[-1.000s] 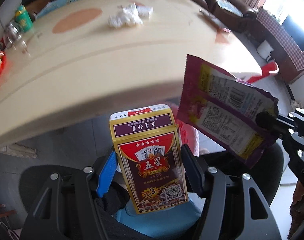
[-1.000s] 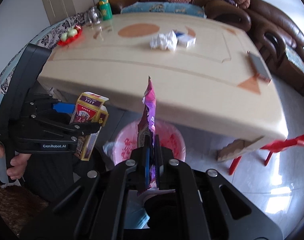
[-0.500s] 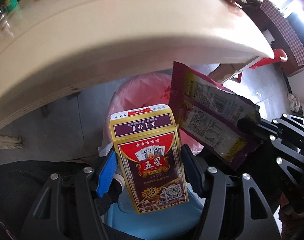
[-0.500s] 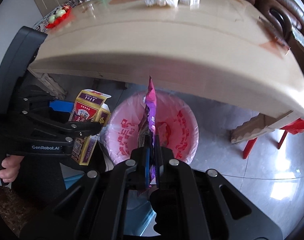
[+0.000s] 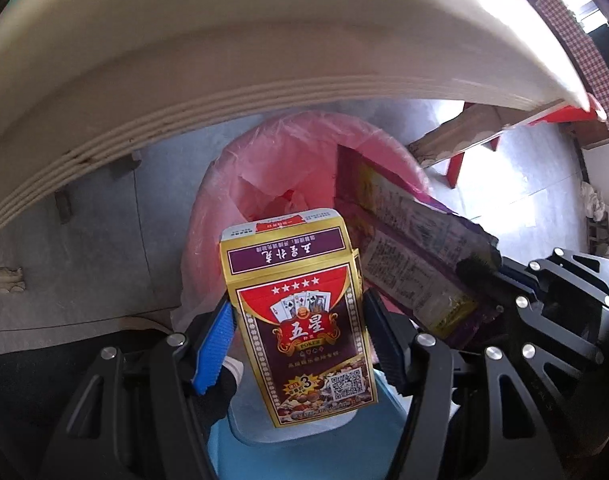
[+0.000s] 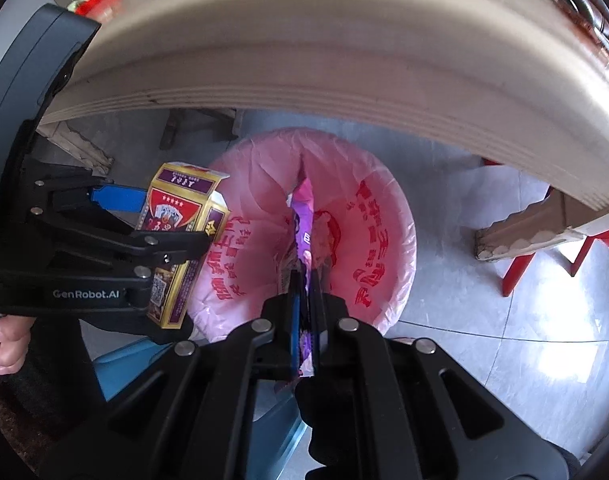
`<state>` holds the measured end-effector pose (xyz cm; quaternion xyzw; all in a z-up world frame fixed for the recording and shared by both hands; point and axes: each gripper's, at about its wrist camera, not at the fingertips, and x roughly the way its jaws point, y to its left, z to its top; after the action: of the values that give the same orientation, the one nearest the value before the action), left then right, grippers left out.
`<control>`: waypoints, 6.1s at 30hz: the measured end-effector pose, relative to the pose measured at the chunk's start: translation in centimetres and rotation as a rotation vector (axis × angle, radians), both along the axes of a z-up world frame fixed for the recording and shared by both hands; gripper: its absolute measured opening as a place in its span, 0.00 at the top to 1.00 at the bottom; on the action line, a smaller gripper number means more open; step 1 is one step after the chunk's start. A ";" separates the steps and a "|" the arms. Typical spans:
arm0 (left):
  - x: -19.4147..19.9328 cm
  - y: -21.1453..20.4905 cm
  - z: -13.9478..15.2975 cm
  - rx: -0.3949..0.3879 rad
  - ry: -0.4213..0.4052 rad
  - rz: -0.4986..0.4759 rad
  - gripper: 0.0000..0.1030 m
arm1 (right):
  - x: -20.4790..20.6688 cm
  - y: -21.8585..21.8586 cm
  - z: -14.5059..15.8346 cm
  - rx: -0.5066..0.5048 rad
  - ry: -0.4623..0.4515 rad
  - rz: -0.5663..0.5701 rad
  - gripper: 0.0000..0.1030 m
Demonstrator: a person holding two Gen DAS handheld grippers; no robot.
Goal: Collect trash
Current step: 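Carry the wrapper and card box over the pink bin with both tools, then open both tools to drop the wrapper and card box into the bin, then move both tools back over the table toward the tissue and blue box, then grasp the white tissue with the left tool while the right tool grasps the blue box, then lift the tissue with the left tool while the right tool lifts the blue box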
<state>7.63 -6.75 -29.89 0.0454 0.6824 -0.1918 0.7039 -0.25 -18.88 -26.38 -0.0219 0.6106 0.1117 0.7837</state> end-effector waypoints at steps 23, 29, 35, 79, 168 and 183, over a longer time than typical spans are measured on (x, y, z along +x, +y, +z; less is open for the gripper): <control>1.1 0.3 -2.9 0.026 0.024 0.023 0.29 | 1.9 -0.3 -1.7 -0.014 -0.015 -0.023 0.55; 1.1 1.1 -1.0 0.060 -0.045 0.046 0.29 | 1.8 -0.2 -0.9 0.000 -0.044 -0.027 0.41; 1.1 3.3 4.2 0.049 -0.149 0.100 0.28 | 1.2 0.5 1.6 0.033 -0.087 -0.017 0.39; 3.9 4.2 29.0 0.081 -0.650 0.173 0.10 | 5.8 -1.2 25.9 0.042 -0.562 0.024 0.14; 28.6 -5.6 12.0 -0.092 -0.382 -0.634 0.14 | 38.8 -2.9 9.5 0.010 -0.241 0.630 0.40; 30.1 -4.2 12.3 -0.109 -0.344 -0.517 0.76 | 37.4 -3.4 9.7 -0.058 -0.323 0.586 0.40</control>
<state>37.74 -10.93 -17.62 0.2113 0.5079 -0.3904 0.7382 37.12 -22.26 -16.72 -0.2360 0.4493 0.3102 0.8039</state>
